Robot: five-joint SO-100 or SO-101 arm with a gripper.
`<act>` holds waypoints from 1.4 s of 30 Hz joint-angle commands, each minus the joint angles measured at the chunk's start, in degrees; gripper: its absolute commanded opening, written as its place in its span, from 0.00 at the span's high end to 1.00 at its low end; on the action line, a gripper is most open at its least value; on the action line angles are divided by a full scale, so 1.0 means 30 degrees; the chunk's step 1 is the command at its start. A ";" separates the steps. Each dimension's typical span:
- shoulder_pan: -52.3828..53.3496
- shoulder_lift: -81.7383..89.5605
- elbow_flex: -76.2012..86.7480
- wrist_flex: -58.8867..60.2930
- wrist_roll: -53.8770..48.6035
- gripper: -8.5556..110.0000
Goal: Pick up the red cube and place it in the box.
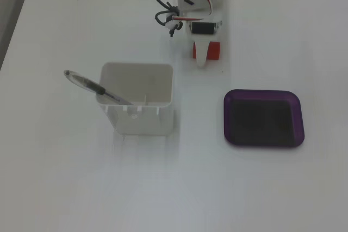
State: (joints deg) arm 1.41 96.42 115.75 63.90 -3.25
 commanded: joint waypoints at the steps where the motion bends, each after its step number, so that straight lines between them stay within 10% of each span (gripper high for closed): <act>1: -0.0088 0.0117 0.0937 -0.1201 0.0146 0.71; 12: -0.0088 0.0088 0.0996 -0.2051 0.0088 0.94; 27: -0.3984 0.6064 -0.8027 0.4541 -0.2402 0.93; 42: -0.9316 0.2930 -0.9873 0.0146 -0.0938 0.93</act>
State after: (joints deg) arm -27.86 108.81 90.35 68.82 -10.37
